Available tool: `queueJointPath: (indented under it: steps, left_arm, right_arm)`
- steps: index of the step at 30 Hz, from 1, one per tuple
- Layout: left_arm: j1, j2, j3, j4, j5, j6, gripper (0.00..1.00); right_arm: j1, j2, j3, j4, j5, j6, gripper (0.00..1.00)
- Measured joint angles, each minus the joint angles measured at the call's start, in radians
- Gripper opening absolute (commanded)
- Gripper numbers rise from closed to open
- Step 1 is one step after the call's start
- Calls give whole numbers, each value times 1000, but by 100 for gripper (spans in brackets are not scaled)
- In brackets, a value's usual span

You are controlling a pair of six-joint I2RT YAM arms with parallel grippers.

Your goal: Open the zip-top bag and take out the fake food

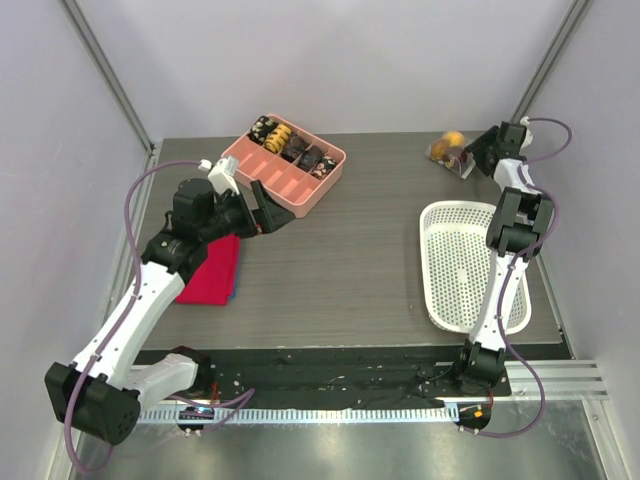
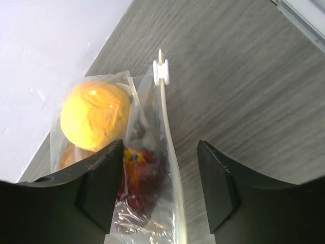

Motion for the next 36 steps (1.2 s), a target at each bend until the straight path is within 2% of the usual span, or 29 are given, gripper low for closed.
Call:
queueJointPath:
  steps: [1, 3, 4, 7, 10, 16, 21, 28, 30, 36]
  left_arm:
    - [0, 6, 1, 0, 2, 0, 100]
    - [0, 17, 5, 0, 4, 0, 100]
    - [0, 21, 6, 1, 4, 1, 100]
    - [0, 27, 8, 1, 4, 1, 100]
    - [0, 33, 12, 3, 6, 1, 98]
    - [0, 69, 14, 5, 16, 2, 95]
    - [-1, 93, 14, 14, 27, -18, 90]
    - [-19, 90, 29, 43, 43, -49, 89]
    - [-20, 90, 32, 44, 48, -48, 85]
    - [-20, 127, 101, 15, 76, -16, 84]
  right_arm:
    - [1, 6, 6, 9, -3, 3, 55]
    - [1, 25, 29, 29, -10, 9, 48]
    - [1, 34, 39, 41, -18, 14, 31]
    - [1, 59, 66, 76, -51, 26, 11]
    - [2, 69, 74, 105, -96, 21, 1]
    - [18, 46, 74, 100, -188, -49, 2]
    - [85, -77, 41, 1, -243, -93, 1]
    - [272, -428, -162, -74, -351, -232, 1]
    - [332, -523, -233, -92, -391, -285, 1]
    - [441, -732, -514, -162, -483, -406, 1]
